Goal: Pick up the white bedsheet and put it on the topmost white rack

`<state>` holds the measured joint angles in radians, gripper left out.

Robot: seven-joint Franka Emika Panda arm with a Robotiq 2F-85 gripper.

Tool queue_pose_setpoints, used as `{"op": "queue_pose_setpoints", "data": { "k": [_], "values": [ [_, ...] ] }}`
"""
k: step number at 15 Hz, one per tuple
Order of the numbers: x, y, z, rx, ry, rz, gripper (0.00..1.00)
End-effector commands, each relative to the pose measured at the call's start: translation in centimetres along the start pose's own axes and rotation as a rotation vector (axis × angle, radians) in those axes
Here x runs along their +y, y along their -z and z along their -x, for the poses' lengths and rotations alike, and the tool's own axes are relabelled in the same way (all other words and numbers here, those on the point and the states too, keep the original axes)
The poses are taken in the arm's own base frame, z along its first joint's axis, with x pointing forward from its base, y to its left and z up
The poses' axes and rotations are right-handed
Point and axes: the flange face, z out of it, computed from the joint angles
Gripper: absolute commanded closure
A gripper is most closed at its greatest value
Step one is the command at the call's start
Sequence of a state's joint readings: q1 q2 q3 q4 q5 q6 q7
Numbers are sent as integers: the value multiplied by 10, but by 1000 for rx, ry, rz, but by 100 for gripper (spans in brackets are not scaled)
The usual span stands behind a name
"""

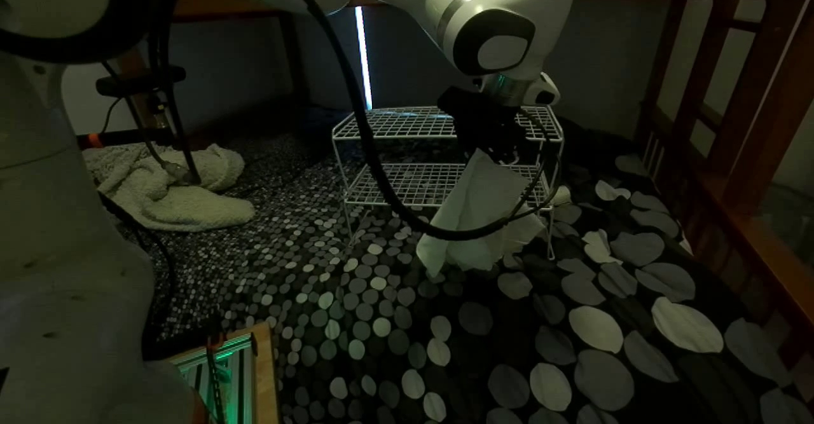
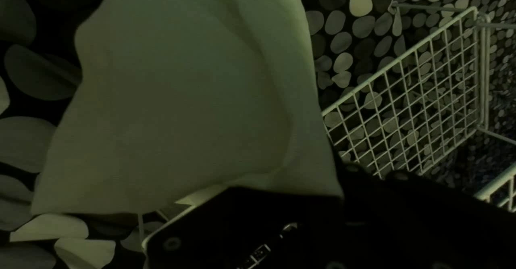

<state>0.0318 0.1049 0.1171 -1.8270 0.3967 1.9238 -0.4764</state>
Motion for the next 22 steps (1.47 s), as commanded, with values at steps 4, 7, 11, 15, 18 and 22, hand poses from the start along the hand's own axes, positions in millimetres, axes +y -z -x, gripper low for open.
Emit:
{"op": "queue_pose_setpoints", "data": {
  "k": [4,7,11,15,18,22],
  "values": [
    [-29,29,-10,93,35,55,99],
    [-47,50,-16,139,55,103,99],
    [-69,77,-14,151,71,174,99],
    [-91,107,-12,137,80,317,99],
    [-113,120,-22,117,113,421,99],
    [-127,123,-28,119,167,460,96]
  ]
}}
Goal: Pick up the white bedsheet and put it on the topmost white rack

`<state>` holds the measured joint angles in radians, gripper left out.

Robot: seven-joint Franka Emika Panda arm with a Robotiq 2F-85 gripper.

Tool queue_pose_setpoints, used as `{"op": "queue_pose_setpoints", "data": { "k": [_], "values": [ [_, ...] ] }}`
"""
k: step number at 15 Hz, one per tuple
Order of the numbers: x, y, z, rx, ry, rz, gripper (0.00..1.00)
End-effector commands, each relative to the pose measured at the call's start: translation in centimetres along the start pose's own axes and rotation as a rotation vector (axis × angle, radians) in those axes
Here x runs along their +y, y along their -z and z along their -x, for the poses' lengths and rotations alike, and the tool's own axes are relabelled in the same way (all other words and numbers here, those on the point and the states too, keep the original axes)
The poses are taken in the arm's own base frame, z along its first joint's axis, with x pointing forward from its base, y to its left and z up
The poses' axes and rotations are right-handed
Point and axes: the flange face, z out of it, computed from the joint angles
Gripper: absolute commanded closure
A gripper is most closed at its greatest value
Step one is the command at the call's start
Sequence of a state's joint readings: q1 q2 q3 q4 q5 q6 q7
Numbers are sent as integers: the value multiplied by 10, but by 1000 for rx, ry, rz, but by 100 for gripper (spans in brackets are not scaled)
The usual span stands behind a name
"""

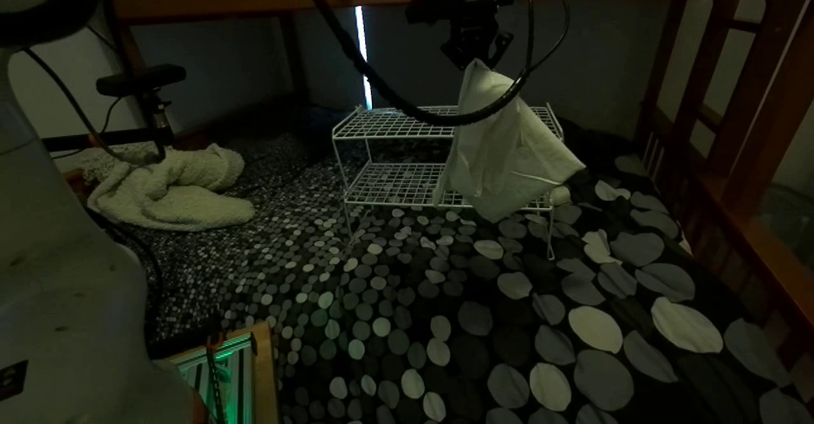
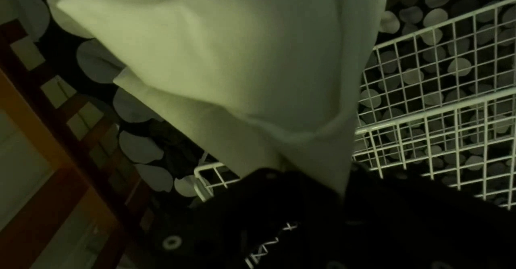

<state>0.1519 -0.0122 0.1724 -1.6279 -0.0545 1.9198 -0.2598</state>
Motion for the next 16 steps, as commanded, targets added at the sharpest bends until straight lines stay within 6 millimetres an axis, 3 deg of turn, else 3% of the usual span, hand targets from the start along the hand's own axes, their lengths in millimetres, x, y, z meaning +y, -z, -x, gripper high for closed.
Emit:
{"op": "queue_pose_setpoints", "data": {
  "k": [1,6,16],
  "values": [
    [-6,4,-5,3,19,18,96],
    [-10,2,-11,2,35,32,99],
    [-67,59,-50,50,372,36,99]
  ]
}}
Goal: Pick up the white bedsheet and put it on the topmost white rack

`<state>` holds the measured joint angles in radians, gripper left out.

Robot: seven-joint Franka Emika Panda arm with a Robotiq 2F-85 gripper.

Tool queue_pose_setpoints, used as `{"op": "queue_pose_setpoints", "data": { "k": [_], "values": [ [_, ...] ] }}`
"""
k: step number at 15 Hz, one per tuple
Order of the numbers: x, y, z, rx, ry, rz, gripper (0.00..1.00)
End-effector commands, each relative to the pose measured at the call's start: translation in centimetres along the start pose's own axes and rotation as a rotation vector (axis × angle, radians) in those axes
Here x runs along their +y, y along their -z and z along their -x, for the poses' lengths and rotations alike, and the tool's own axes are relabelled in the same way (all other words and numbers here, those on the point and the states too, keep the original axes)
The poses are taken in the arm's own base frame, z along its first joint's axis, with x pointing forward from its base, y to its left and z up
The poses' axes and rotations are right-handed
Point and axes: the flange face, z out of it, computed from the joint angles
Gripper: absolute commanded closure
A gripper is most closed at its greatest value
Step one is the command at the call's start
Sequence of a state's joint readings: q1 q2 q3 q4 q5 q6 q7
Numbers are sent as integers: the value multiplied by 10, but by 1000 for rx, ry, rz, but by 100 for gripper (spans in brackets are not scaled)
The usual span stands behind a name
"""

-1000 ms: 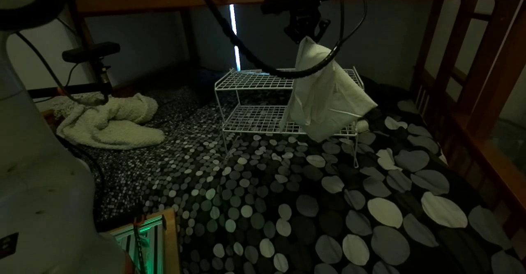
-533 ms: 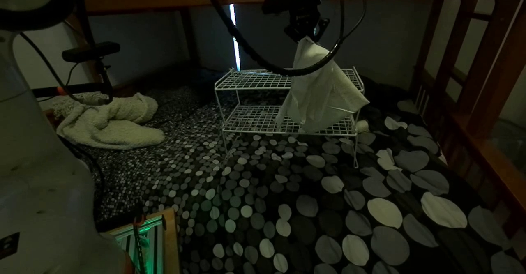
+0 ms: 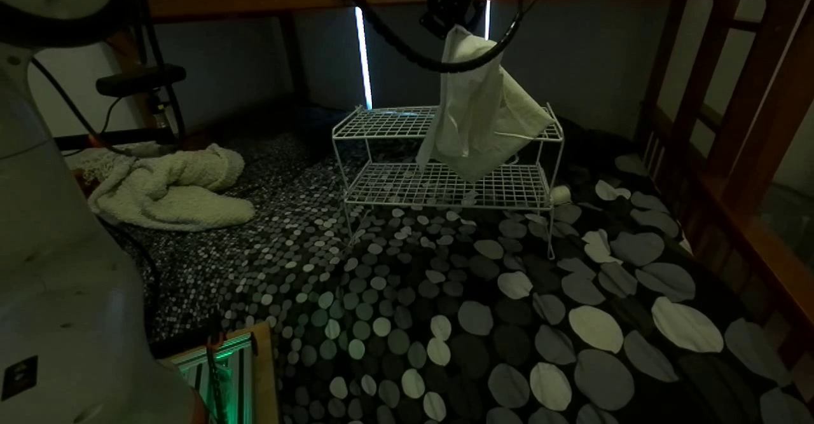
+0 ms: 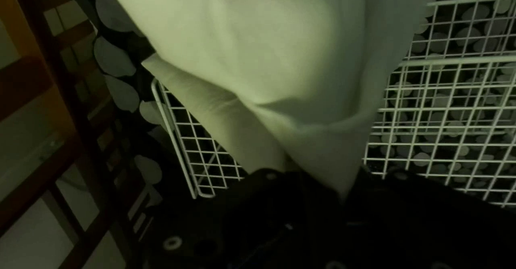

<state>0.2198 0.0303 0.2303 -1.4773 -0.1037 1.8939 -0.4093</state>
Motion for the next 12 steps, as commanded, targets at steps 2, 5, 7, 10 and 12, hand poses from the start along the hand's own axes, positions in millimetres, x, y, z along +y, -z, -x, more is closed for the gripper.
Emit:
{"op": "queue_pose_setpoints", "data": {
  "k": [2,5,7,10,12],
  "values": [
    [-12,17,-27,-58,166,1,99],
    [-16,13,-49,-80,261,27,99],
    [-19,4,-65,-85,323,56,99],
    [-30,-17,-88,-62,414,73,99],
    [-43,-36,-98,-46,480,43,99]
  ]
}}
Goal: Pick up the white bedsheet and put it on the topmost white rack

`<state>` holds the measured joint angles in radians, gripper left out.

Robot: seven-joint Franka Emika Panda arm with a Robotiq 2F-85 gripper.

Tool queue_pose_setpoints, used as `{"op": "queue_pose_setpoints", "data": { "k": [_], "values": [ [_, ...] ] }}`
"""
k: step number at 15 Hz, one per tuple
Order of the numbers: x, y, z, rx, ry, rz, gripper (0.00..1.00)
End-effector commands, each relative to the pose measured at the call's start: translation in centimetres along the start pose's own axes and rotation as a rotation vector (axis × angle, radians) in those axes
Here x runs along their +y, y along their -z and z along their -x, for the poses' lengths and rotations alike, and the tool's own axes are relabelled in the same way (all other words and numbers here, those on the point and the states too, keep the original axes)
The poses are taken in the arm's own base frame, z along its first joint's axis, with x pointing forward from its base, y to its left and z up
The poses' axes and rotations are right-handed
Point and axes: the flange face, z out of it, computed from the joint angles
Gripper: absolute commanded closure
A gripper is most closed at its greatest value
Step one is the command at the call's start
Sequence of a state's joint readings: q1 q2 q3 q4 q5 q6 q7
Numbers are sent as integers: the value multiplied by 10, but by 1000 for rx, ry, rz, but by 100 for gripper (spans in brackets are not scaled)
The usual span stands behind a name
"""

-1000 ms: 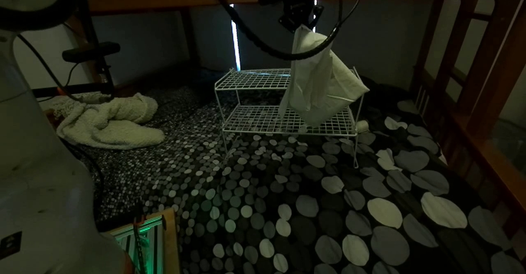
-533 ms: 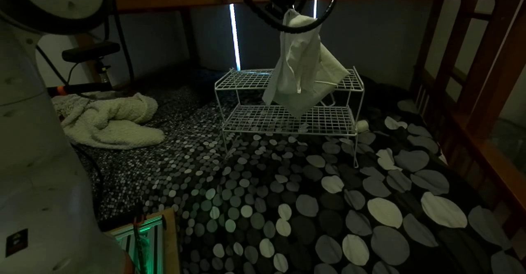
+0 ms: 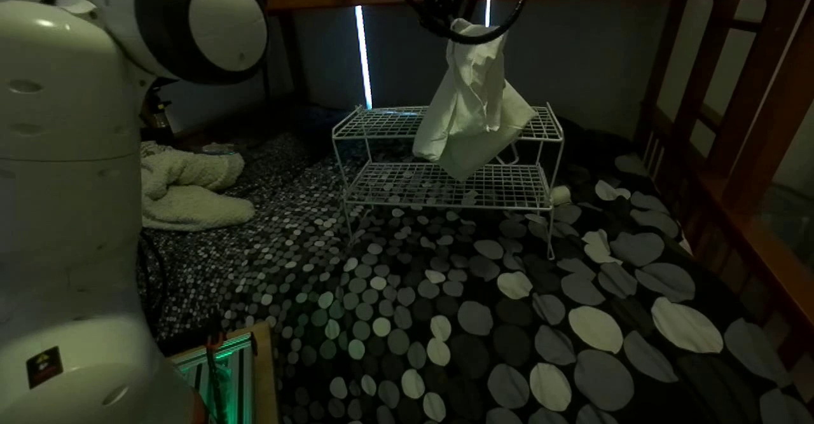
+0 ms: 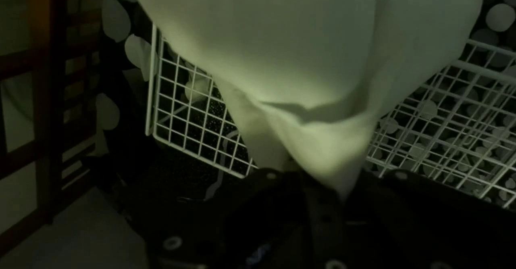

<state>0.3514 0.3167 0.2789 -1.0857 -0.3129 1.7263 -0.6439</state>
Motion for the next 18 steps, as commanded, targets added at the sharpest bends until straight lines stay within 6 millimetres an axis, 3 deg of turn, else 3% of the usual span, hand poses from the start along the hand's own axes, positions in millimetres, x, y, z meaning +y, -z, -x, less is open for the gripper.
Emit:
{"op": "queue_pose_setpoints", "data": {
  "k": [1,9,15,18],
  "values": [
    [-9,-22,-30,36,129,-12,99],
    [-30,-61,-87,270,358,47,99],
    [-53,-85,-108,396,509,-48,99],
    [-59,-92,-109,428,580,-89,99]
  ]
}}
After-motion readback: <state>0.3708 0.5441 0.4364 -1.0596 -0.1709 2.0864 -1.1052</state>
